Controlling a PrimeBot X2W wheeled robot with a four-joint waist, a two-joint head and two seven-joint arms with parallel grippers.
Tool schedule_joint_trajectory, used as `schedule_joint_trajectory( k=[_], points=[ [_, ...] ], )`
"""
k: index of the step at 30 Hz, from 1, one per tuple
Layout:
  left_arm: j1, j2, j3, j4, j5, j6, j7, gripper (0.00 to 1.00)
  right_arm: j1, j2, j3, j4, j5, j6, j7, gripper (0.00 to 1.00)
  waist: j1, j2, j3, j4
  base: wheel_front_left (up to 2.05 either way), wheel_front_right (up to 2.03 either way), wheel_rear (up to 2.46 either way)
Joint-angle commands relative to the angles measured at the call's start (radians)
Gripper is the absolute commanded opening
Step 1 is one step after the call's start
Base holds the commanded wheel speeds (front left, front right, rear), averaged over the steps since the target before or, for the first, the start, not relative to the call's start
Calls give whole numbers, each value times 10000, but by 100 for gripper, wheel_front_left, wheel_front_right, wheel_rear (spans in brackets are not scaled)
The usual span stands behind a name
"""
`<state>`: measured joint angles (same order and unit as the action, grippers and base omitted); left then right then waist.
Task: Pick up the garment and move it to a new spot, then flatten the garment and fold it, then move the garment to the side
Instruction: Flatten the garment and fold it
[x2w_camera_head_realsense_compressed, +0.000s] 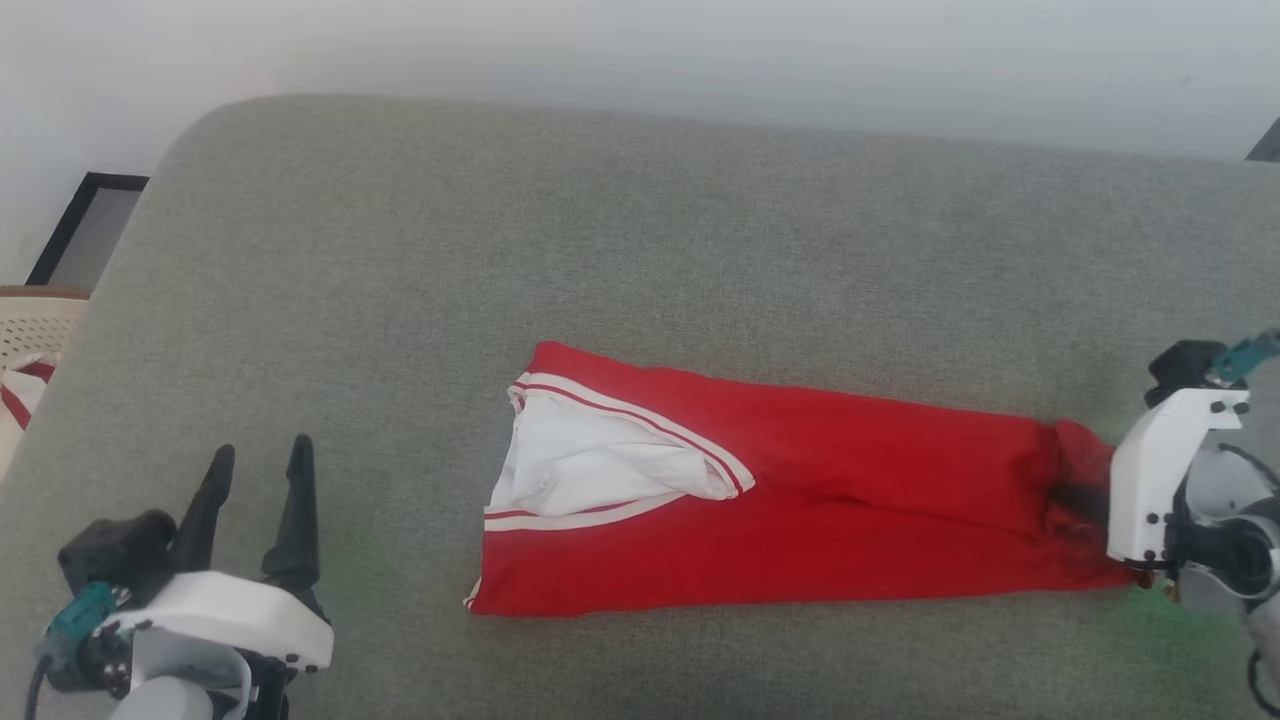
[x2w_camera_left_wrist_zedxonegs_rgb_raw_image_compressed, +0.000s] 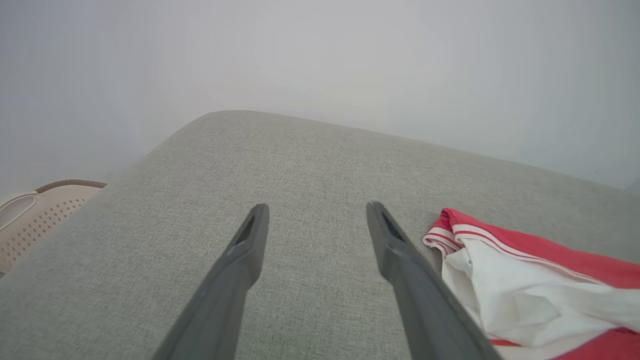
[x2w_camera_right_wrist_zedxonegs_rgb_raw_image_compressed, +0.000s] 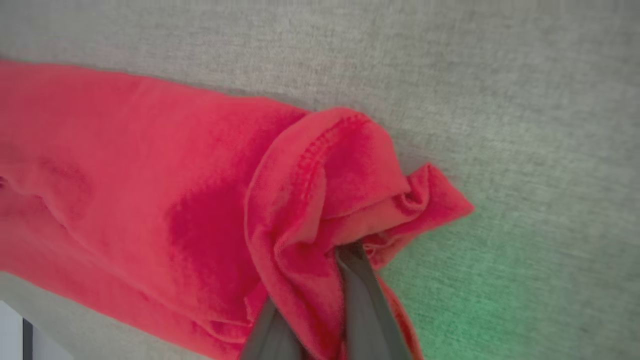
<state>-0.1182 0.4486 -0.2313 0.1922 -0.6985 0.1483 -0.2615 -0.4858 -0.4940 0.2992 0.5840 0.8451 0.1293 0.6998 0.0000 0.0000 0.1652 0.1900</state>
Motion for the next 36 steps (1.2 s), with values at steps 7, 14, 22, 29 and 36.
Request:
schedule_joint_trajectory(
  k=[7,14,22,29,36],
  points=[
    [351,-630,875,26,854,-473,-42,100,18,-621,-363,292,-2,4,-671,0,0,0,-30,-228,0,0,0],
    [370,-1054,1356,-127,1508,-830,-42,100,-114,-1387,-1029,1004,-454,5,-1194,0,0,0,-82,-475,0,0,0],
    [367,-1424,1716,-101,1943,-1103,-43,100,-373,-1669,-1193,1311,-798,7,-1194,0,0,0,-84,-783,0,0,0],
    [493,-1549,1912,-14,2218,-1250,-43,100,22,-1437,-758,-475,27,13,-667,0,0,0,-260,-972,0,0,0],
    [534,-1662,1931,-7,2389,-1348,-43,100,585,-786,-62,-3341,501,13,-150,0,0,0,-508,-876,0,0,0]
  ],
)
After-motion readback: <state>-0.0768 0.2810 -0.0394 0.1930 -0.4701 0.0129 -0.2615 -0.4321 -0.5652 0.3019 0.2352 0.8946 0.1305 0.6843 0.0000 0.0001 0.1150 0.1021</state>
